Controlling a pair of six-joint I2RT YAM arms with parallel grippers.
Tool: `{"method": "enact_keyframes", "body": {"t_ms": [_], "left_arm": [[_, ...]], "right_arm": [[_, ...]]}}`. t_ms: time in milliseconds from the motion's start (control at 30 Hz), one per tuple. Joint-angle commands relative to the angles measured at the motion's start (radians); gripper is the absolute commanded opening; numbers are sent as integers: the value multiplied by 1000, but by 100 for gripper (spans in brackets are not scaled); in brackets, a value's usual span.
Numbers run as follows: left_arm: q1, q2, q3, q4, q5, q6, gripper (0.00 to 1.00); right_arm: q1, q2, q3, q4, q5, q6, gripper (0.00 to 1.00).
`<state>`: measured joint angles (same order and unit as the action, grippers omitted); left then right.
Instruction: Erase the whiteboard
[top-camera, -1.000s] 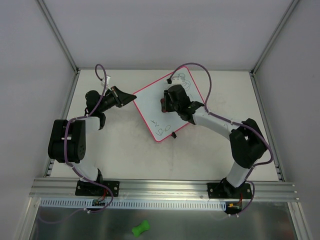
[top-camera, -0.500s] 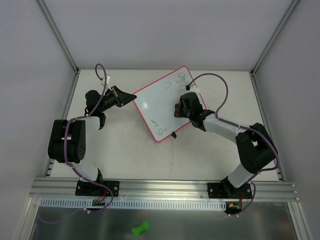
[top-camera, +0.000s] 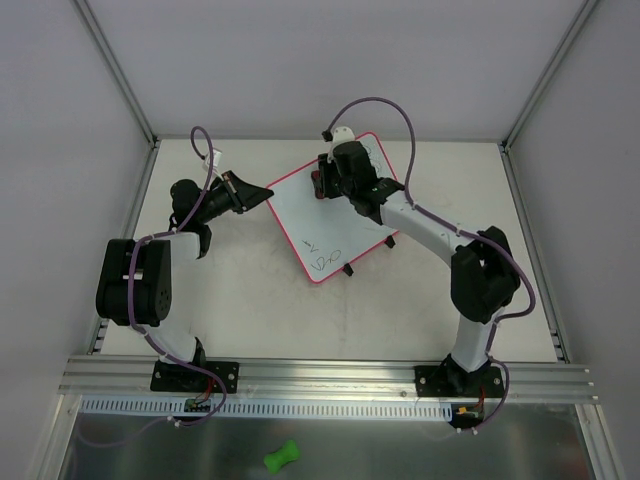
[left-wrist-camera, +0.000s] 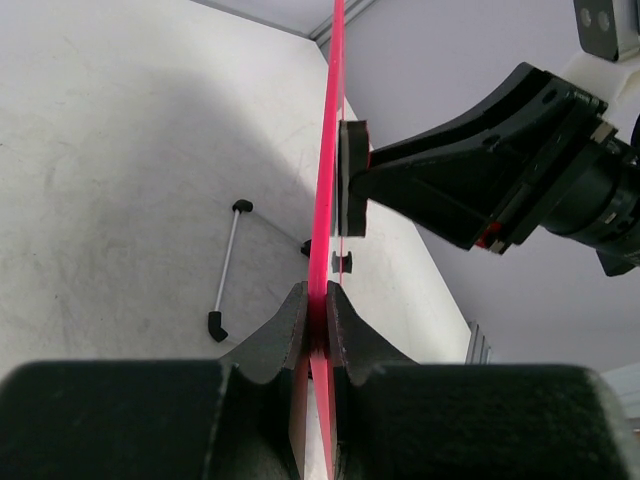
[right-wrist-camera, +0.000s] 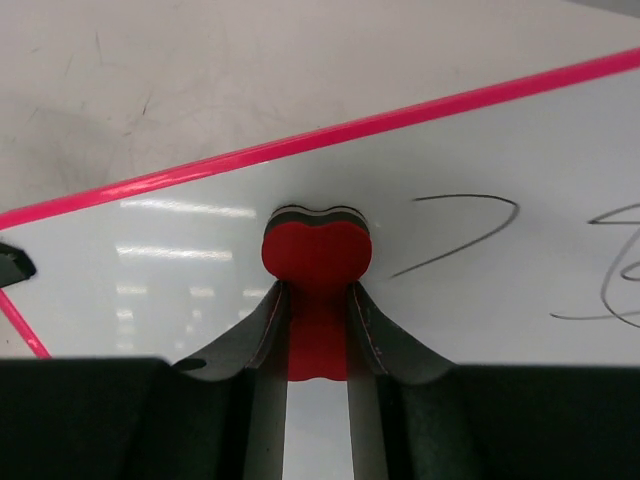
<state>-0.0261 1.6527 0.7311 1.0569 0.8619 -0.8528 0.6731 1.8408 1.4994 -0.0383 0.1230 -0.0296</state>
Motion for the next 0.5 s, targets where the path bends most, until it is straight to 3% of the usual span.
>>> {"method": "enact_keyframes", "body": {"t_ms": [0,233,467], "left_arm": [[-14,-34,36,43,49,23,0],[-14,-39,39,25,46,35,0],[-14,-48,37,20,46,43,0]], "right_arm": [[37,43,56,-49,-25,-121,0],[33,89,143,-124,70,-174,0],[-69,103,163,-140,20,-106,0]]}}
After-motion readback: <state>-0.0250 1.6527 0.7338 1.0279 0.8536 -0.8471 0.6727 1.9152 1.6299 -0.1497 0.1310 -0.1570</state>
